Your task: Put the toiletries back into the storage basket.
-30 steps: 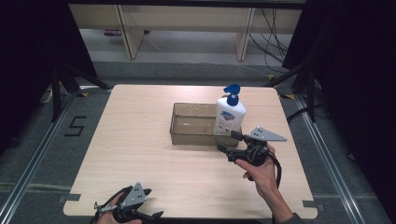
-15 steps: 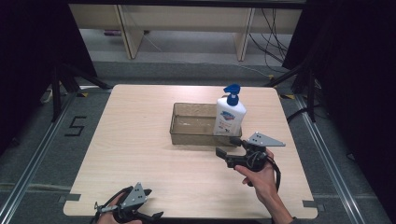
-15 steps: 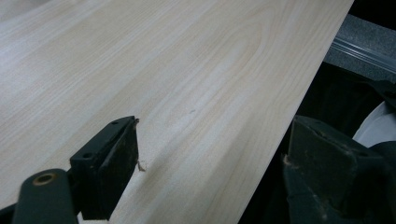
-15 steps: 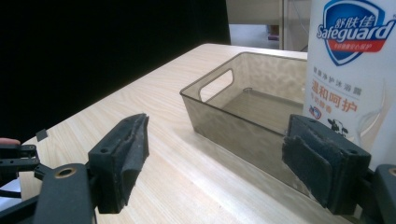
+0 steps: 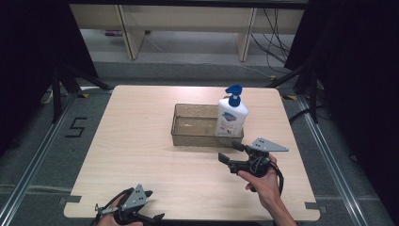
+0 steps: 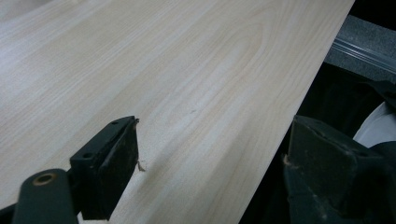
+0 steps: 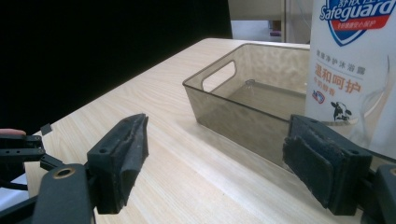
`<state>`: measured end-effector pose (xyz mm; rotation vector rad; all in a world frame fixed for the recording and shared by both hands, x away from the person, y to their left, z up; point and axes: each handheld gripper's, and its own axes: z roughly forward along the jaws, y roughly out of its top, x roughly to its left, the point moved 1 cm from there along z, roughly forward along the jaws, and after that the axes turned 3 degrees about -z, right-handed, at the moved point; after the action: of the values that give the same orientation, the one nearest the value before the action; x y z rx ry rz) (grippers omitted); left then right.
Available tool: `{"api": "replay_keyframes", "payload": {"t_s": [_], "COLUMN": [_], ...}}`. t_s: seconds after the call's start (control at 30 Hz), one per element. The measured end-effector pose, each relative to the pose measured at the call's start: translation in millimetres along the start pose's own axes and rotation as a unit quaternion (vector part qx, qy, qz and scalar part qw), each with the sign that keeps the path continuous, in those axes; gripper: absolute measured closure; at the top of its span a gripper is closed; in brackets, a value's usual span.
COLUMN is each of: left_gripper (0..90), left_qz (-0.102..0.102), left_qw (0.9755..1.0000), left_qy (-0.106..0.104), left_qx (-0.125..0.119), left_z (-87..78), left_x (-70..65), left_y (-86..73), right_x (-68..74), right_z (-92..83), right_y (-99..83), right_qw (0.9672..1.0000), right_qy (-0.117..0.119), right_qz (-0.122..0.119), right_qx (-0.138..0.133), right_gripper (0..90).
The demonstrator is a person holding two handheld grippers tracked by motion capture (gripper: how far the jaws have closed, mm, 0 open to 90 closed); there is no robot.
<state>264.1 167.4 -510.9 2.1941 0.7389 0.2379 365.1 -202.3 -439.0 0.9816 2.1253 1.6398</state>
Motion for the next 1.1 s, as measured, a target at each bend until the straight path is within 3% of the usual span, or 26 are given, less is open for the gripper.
{"api": "replay_keyframes", "payload": {"t_s": [0.1,0.17,0.2,0.27,0.3,0.37,0.43,0.47,0.5,0.53,0.57,0.63,0.67,0.77,0.87,0.97,1.0,1.1], "left_gripper": [15.9,15.9,15.9,15.9,15.9,15.9,15.9,16.0,16.0,15.9,15.9,15.9,15.9,15.9,15.9,15.9,15.9,15.9], "left_qz": [0.0,0.0,0.0,-0.001,-0.001,0.0,0.006,0.006,0.001,-0.006,0.006,0.004,0.005,0.0,0.005,-0.01,0.004,0.004], "left_qw": [1.0,1.0,1.0,1.0,1.0,1.0,1.0,1.0,1.0,1.0,1.0,1.0,1.0,1.0,1.0,0.9999,1.0,1.0], "left_qy": [0.0,-0.001,0.0,0.0,0.001,0.0,0.003,0.003,0.003,0.004,0.004,0.004,0.004,0.001,0.003,0.001,0.003,0.005], "left_qx": [0.0,-0.001,0.0,-0.002,-0.002,-0.005,0.002,0.002,0.002,0.001,0.002,0.001,0.002,-0.002,0.001,-0.005,-0.001,0.0], "left_z": [-0.1,0.0,-0.2,0.1,0.1,0.1,-1.0,-1.0,-0.8,-0.6,-1.2,-1.0,-1.0,-0.4,-1.0,-0.3,-1.1,-1.1], "left_x": [0.2,0.2,0.0,0.0,0.1,0.0,0.9,0.9,0.4,-0.1,1.2,1.2,1.1,-0.2,0.6,-1.1,0.9,1.1], "left_y": [0.1,0.1,0.1,0.0,0.1,-0.1,0.2,0.2,0.0,-0.2,0.3,0.3,0.3,0.2,0.2,-0.1,0.4,0.2], "right_x": [1.9,2.1,4.5,3.4,5.8,5.5,8.1,7.2,9.2,7.9,9.0,11.1,10.1,13.6,15.1,19.4,21.1,22.3], "right_z": [-1.0,-1.8,-2.6,-1.3,-1.4,-1.5,-3.0,-3.1,-4.2,-4.5,-5.1,-7.4,-7.9,-8.7,-9.5,-11.4,-12.2,-12.4], "right_y": [-1.6,-2.8,-3.6,-5.2,-5.9,-6.7,-7.9,-8.5,-9.5,-10.7,-12.3,-15.3,-16.5,-20.9,-23.9,-26.4,-27.6,-30.6], "right_qw": [0.9998,0.9998,0.9995,0.9999,0.9997,0.9999,0.9997,0.9998,0.9996,0.9997,0.9996,0.9993,0.9996,0.9996,0.9997,0.9994,0.9991,0.9991], "right_qy": [0.009,0.008,0.01,0.007,0.008,0.012,0.013,0.012,0.014,0.016,0.02,0.022,0.021,0.022,0.021,0.028,0.031,0.034], "right_qz": [0.014,0.009,0.026,0.008,0.02,0.009,0.02,0.01,0.021,0.012,0.018,0.025,0.013,0.013,-0.002,0.014,0.021,0.013], "right_qx": [0.006,0.013,0.017,0.009,0.009,0.007,0.012,0.009,0.013,0.012,0.012,0.015,0.013,0.014,0.012,0.018,0.02,0.022], "right_gripper": [22.0,22.0,22.0,21.5,21.5,21.1,20.3,19.9,19.1,18.3,18.0,16.5,15.7,15.4,15.2,15.3,15.2,15.2]}}
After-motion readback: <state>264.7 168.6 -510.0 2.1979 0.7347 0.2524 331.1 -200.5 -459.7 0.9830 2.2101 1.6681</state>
